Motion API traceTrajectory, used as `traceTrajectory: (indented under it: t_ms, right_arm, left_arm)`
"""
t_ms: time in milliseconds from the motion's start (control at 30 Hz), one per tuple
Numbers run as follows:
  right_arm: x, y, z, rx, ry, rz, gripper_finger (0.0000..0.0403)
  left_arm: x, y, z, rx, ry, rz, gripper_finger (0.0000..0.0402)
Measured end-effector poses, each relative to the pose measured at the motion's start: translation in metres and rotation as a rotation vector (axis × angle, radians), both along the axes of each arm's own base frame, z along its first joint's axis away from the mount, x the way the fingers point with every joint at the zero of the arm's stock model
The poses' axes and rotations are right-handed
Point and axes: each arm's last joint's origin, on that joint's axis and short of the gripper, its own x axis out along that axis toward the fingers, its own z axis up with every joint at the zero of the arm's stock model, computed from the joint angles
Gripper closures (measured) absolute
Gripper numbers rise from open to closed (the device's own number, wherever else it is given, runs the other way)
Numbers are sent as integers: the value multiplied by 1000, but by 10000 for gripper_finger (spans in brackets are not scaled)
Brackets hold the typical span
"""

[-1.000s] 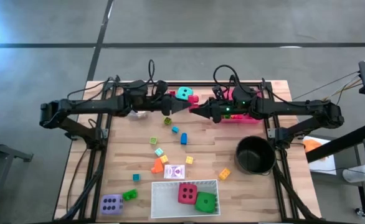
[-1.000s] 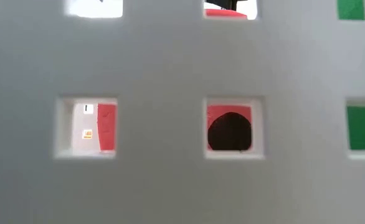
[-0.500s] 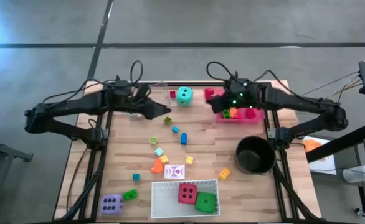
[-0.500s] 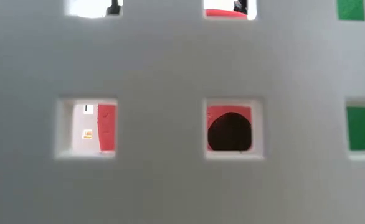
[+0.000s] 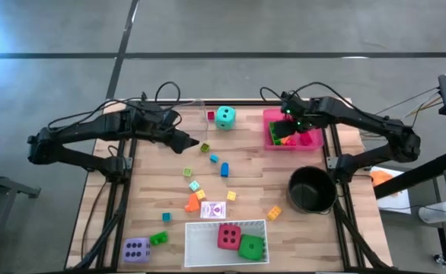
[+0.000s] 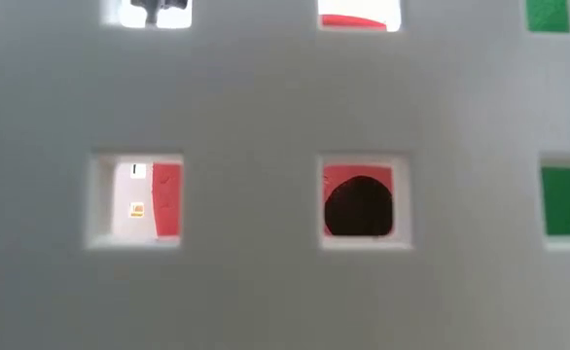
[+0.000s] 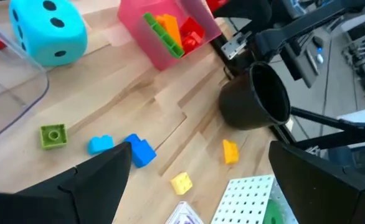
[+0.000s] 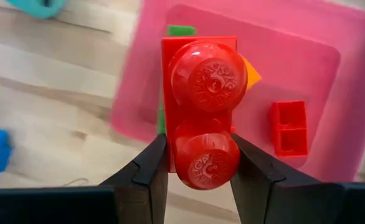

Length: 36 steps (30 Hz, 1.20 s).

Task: Pick & Place Toys
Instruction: Put the red game piece into the red bin

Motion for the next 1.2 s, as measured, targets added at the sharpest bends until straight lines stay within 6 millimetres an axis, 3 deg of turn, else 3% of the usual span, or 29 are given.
traceTrajectory:
  t_ms: [367,933,1200]
  right_arm:
    - [-12,-13,-41,31,51,-74,281]
    - [-6,-18,-26,-3,-20,-31,281]
    - [-7,-19,-33,1,-12,-36,281]
  left_arm:
    - [0,0,-3,-16,13,9,22]
    - [0,0,-3,-18,12,10,22]
    - [0,0,-3,-18,12,10,22]
